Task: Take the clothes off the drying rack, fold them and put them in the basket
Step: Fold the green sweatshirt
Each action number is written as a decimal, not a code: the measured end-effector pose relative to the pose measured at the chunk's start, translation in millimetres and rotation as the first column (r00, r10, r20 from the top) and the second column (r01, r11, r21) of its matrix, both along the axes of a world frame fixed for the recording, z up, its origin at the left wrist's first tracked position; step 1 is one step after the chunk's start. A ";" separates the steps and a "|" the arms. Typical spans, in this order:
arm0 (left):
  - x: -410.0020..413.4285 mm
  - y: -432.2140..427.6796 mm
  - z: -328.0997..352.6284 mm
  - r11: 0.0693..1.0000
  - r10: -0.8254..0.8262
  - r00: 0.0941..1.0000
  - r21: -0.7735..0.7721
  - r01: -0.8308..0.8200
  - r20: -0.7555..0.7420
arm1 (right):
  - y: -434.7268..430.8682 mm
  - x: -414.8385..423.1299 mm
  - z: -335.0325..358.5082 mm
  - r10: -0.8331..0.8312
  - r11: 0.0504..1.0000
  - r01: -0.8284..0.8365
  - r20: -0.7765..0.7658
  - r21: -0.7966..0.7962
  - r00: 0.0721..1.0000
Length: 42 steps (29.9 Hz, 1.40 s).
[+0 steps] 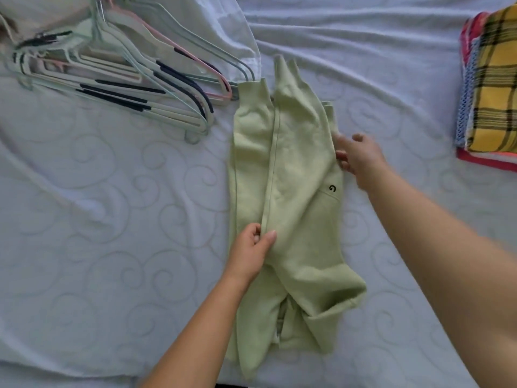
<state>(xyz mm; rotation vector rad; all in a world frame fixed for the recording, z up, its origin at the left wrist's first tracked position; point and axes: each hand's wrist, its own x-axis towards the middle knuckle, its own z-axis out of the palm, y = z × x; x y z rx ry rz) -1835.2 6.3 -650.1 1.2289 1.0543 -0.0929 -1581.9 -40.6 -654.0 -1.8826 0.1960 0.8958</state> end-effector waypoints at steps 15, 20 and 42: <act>5.9 7.2 7.5 0.995 0.012 1.000 -0.104 -0.013 -0.013 | -173.9 -177.7 54.2 0.232 0.960 -0.268 -0.317 -0.075 0.920; 1.9 12.2 4.8 0.978 0.090 0.995 -0.188 -0.095 -0.033 | -189.1 -219.3 74.8 0.319 0.946 -0.324 -0.260 0.022 0.912; -8.6 -21.1 -3.2 0.979 0.196 0.928 0.017 -0.201 -0.318 | -192.9 -262.9 36.3 0.190 0.941 -0.269 -0.335 -0.207 0.923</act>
